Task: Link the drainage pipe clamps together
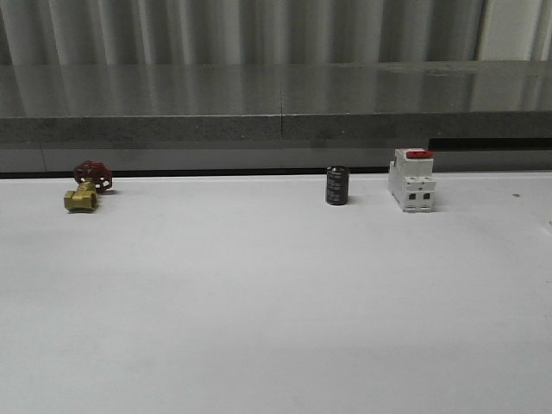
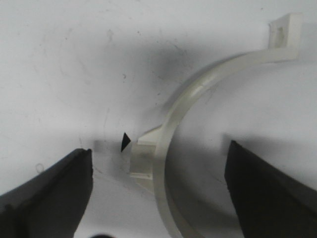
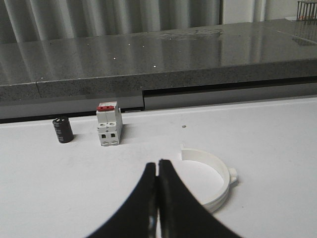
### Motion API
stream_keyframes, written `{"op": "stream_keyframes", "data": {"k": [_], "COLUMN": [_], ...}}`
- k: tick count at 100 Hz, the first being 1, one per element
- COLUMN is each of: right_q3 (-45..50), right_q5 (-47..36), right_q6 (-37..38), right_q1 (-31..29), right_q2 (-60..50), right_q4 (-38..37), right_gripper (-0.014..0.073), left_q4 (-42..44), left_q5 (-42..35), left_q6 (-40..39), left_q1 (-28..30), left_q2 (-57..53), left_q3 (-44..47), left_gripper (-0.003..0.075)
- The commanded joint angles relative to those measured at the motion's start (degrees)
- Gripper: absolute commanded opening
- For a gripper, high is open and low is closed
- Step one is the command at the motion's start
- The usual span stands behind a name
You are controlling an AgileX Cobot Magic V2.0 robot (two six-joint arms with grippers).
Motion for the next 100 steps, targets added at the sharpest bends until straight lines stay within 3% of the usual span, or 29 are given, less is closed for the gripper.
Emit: {"op": "stream_keyframes", "data": {"k": [1, 100], "right_q3": [-1.2, -1.2], "right_q5": [-4.9, -4.9], "right_q6": [-0.1, -0.1], "right_q1": [-0.4, -0.4], "right_q2": [-1.0, -1.0], "right_q4": [0.1, 0.1], "right_gripper": [-0.0060, -0.0060], "left_q4": [-0.4, -2.0], "left_q5": [-1.8, -3.9], "left_q6": [0.1, 0.1], "left_q1": [0.2, 0.2], "left_q2": [-2.4, -1.2], "left_q3": [-1.5, -1.5], "left_gripper": [0.0542, 0.0542]}}
